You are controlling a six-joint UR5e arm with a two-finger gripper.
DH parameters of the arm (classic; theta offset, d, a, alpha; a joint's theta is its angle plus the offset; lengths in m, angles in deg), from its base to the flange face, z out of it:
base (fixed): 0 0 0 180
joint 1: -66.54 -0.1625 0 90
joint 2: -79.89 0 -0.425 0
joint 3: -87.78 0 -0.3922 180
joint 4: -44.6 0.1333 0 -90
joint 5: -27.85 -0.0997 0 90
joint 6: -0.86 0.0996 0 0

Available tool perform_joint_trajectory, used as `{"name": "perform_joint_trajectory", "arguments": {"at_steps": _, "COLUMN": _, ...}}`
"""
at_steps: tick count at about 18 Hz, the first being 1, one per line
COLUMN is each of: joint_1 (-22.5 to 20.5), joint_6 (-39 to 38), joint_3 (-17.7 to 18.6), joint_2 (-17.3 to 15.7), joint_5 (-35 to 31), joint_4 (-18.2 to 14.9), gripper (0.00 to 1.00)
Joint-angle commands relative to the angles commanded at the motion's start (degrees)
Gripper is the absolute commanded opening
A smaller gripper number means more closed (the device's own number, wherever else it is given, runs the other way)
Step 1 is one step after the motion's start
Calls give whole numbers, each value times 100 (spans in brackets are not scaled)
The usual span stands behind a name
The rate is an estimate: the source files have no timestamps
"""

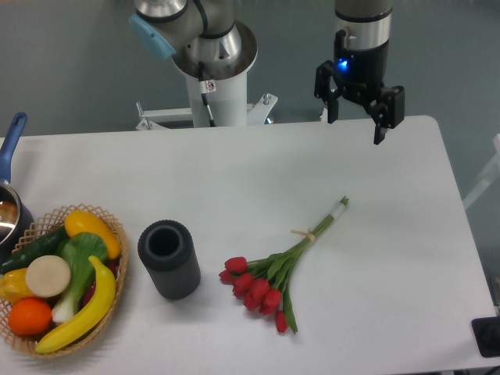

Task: Pick up the flowers from the table
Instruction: 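Move the open gripper down toward the red tulip stems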

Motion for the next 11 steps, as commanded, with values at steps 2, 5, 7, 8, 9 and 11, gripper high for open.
{"name": "perform_joint_trajectory", "arguments": {"at_steps": 2, "joint_1": 9, "joint_6": 9, "joint_3": 9, "joint_2": 9, "joint_5": -9, "joint_4": 17, "gripper": 100}}
{"name": "perform_joint_trajectory", "arguments": {"at_steps": 5, "joint_1": 44, "joint_6": -9, "joint_3": 61, "joint_2": 0, "joint_5": -18, "joint_4": 18, "gripper": 100}}
{"name": "perform_joint_trajectory", "arguments": {"at_steps": 7, "joint_1": 61, "joint_6": -70, "joint_3": 97, "joint_2": -9, "joint_5": 0, "joint_4": 35, "gripper": 100}}
{"name": "perform_joint_trajectory", "arguments": {"at_steps": 8, "joint_1": 62, "joint_6": -70, "joint_3": 114, "joint_2": 0, "joint_5": 35, "joint_4": 70, "gripper": 100}}
{"name": "perform_joint_trajectory", "arguments": {"at_steps": 9, "joint_1": 62, "joint_6": -70, "joint_3": 149, "joint_2": 0, "joint_5": 96, "joint_4": 96, "gripper": 100}}
{"name": "perform_joint_trajectory", "arguments": {"at_steps": 11, "joint_1": 53, "joint_6": -79, "joint_3": 263, "joint_2": -9, "joint_5": 158, "joint_4": 193, "gripper": 100}}
